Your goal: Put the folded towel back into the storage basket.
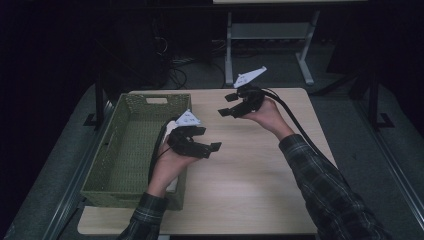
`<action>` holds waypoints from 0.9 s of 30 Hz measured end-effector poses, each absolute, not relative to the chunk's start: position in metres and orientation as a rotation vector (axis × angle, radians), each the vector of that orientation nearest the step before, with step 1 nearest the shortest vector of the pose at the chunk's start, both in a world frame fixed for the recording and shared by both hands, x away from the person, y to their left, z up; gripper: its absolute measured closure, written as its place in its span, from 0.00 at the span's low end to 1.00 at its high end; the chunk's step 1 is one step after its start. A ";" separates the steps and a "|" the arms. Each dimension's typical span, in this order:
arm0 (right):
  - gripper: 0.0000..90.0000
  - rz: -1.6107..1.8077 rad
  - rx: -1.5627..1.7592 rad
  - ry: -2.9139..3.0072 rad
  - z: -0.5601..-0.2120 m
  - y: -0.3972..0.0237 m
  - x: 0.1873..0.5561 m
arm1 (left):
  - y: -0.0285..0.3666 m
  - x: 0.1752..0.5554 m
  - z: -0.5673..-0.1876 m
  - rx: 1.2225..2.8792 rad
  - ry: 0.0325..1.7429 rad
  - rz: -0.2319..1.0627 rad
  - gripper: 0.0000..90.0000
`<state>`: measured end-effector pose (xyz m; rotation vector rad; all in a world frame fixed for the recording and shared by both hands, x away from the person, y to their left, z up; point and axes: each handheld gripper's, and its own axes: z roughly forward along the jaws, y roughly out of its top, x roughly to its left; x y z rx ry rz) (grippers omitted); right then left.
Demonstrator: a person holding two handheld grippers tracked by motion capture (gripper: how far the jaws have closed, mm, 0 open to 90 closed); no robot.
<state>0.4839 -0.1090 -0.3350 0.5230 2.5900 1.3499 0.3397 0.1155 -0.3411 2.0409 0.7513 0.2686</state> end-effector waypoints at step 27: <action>0.23 1.261 0.784 2.546 -0.407 -0.221 0.429 | 0.048 0.314 -0.411 2.165 0.741 0.256 0.20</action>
